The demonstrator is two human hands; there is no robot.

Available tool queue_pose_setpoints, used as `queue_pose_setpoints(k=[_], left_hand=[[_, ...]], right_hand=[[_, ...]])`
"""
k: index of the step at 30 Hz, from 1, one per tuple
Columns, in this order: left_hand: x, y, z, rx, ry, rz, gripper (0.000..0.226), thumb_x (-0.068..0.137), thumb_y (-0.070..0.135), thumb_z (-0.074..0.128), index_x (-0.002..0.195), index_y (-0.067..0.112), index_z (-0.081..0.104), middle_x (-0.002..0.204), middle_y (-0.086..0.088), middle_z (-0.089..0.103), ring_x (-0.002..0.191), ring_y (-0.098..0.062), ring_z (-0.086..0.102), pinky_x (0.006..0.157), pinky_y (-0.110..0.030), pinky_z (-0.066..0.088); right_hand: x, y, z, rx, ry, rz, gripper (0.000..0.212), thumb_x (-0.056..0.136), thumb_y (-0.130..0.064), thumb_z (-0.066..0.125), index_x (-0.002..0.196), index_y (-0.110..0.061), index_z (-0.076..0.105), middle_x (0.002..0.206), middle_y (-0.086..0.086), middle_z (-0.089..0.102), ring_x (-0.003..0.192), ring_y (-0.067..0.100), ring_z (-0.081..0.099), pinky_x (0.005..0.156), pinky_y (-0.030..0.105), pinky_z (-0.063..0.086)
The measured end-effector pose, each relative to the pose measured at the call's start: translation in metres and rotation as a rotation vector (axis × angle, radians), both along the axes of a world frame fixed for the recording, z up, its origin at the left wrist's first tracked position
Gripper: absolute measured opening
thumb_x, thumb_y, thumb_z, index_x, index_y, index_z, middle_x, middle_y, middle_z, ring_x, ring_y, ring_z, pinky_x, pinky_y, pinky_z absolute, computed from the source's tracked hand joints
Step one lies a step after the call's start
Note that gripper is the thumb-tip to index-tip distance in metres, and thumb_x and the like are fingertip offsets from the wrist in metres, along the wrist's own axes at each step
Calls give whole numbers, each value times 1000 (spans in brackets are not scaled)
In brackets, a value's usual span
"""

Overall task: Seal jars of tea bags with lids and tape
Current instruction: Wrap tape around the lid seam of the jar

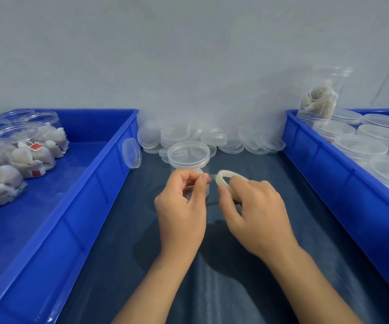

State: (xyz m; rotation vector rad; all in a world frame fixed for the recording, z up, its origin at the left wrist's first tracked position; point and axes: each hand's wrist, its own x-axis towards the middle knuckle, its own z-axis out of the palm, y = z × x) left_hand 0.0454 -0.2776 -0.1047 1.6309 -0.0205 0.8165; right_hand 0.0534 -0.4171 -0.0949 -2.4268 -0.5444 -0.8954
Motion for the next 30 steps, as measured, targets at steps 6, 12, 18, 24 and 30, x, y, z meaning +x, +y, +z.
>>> queue_pose_setpoints(k=[6, 12, 18, 24, 30], left_hand=[[8, 7, -4, 89, -44, 166, 13, 100, 19, 72, 92, 25, 65, 95, 12, 65, 93, -21, 64, 81, -40, 54], [17, 13, -7, -35, -21, 155, 6, 97, 17, 77, 95, 18, 72, 120, 10, 48, 121, -12, 56, 96, -47, 56], [21, 23, -4, -109, 50, 41, 9, 97, 18, 77, 91, 20, 71, 138, 0, 59, 131, 16, 48, 103, -29, 53], [24, 24, -6, -182, 53, -5, 11, 97, 14, 77, 90, 19, 70, 130, 13, 66, 129, 4, 59, 99, -14, 50], [26, 24, -8, -199, 58, 23, 9, 96, 20, 79, 90, 18, 73, 132, 12, 66, 127, 1, 61, 87, -5, 49]], right_hand=[[10, 15, 3, -53, -176, -165, 40, 100, -31, 54, 68, -18, 35, 56, -5, 35, 54, 25, 31, 62, 41, 35], [19, 22, -2, -72, -238, -268, 41, 99, -31, 57, 66, -18, 37, 53, 0, 40, 53, 29, 35, 63, 42, 34], [24, 24, -2, -83, -305, -316, 49, 103, -37, 59, 66, -19, 33, 50, 3, 42, 53, 29, 36, 61, 41, 33], [23, 26, -1, -83, -318, -319, 49, 100, -34, 65, 65, -19, 34, 50, 3, 44, 52, 31, 40, 60, 42, 36], [22, 28, 1, -78, -318, -343, 50, 99, -34, 66, 64, -19, 34, 49, 4, 43, 54, 27, 30, 59, 41, 34]])
